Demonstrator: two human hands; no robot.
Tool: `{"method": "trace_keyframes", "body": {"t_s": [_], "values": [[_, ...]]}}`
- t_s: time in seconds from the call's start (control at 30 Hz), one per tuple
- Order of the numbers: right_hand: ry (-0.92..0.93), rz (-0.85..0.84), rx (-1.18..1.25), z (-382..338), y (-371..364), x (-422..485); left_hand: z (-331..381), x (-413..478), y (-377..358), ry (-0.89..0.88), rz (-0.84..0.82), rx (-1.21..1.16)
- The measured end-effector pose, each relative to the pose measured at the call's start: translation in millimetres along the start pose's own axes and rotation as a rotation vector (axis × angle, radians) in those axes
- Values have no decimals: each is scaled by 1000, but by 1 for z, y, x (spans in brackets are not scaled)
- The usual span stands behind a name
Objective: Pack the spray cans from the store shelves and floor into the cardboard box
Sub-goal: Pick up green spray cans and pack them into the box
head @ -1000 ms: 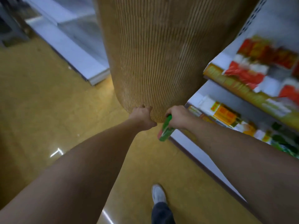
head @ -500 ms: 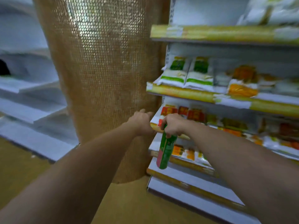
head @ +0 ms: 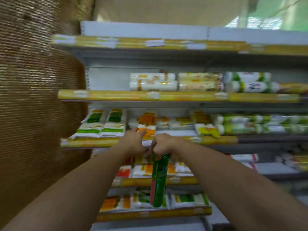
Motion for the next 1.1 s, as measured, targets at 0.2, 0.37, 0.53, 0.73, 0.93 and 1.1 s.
{"method": "trace_keyframes", "body": {"t_s": [0.2, 0.37, 0.53, 0.73, 0.93, 1.1], "values": [[-160, 20, -12, 143, 17, -58, 156, 50, -39, -168, -16, -52], [-307, 16, 29, 256, 17, -114, 274, 76, -82, -288, -58, -107], [-469, 22, 57, 354, 13, -166, 371, 100, -117, -403, -131, -131], [-684, 47, 82, 451, 12, -221, 482, 125, -153, -610, -189, -162], [-918, 24, 107, 526, 5, -264, 578, 150, -184, -831, -241, -195], [-1100, 55, 109, 570, 10, -296, 645, 169, -204, -990, -279, -260]]}}
Point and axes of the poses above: each hand's wrist, its own x-axis towards the middle knuckle, its own y-axis out of the back of the hand, z = x × y, the point moved 8 cm from there along x, towards the middle knuckle, and after that the axes turned 8 degrees about -x, right-handed, at the moved point
